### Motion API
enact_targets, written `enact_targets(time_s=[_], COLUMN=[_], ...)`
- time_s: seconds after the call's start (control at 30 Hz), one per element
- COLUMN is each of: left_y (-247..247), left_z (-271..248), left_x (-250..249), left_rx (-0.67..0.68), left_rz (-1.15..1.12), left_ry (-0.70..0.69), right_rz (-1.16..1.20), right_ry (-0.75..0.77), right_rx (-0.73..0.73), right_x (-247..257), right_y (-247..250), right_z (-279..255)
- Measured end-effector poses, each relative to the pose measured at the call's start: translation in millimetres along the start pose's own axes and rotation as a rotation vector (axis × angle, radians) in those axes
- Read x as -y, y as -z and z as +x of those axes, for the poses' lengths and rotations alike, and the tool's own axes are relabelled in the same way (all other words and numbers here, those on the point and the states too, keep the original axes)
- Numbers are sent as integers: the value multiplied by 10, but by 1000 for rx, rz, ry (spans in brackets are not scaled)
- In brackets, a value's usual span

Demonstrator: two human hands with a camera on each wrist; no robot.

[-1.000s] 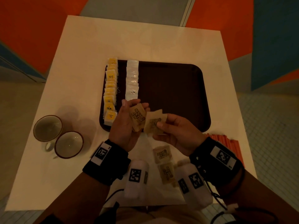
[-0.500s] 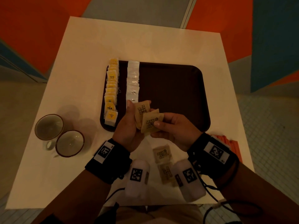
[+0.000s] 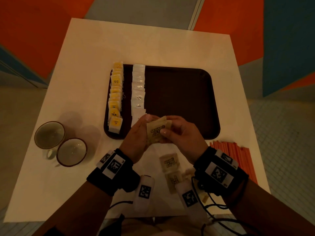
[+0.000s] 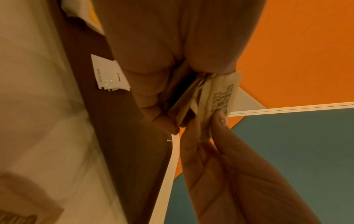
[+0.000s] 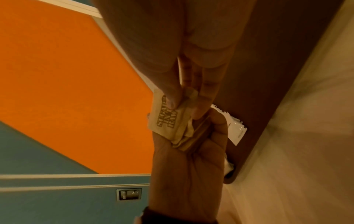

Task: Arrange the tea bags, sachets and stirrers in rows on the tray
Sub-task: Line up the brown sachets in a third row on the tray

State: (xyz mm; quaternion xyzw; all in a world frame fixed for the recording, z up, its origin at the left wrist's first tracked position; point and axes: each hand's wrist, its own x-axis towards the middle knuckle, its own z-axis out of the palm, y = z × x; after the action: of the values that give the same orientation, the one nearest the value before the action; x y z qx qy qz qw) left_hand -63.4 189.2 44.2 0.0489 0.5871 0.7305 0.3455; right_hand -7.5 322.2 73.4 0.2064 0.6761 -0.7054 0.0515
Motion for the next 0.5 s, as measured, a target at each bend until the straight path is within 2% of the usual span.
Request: enact_targets(time_s=[0.13,0.3,0.4,0.5], left_y=[29,51,83,10], left_z=[9,-6,-22,-62], left_x=[43,-23,6,46], left_rx=[8,80,96,190], left_rz=[57,-4,24,-31], left_ry=[45,308,430,586], right_rz=[-1,-147,-514,-924], right_ry=[-57,-55,-17,45], right_rx=[43,195,418,613], right_x=[-32,25,158,235], right_y=[6,125,246,222], right_z=[-59,-44,34,113])
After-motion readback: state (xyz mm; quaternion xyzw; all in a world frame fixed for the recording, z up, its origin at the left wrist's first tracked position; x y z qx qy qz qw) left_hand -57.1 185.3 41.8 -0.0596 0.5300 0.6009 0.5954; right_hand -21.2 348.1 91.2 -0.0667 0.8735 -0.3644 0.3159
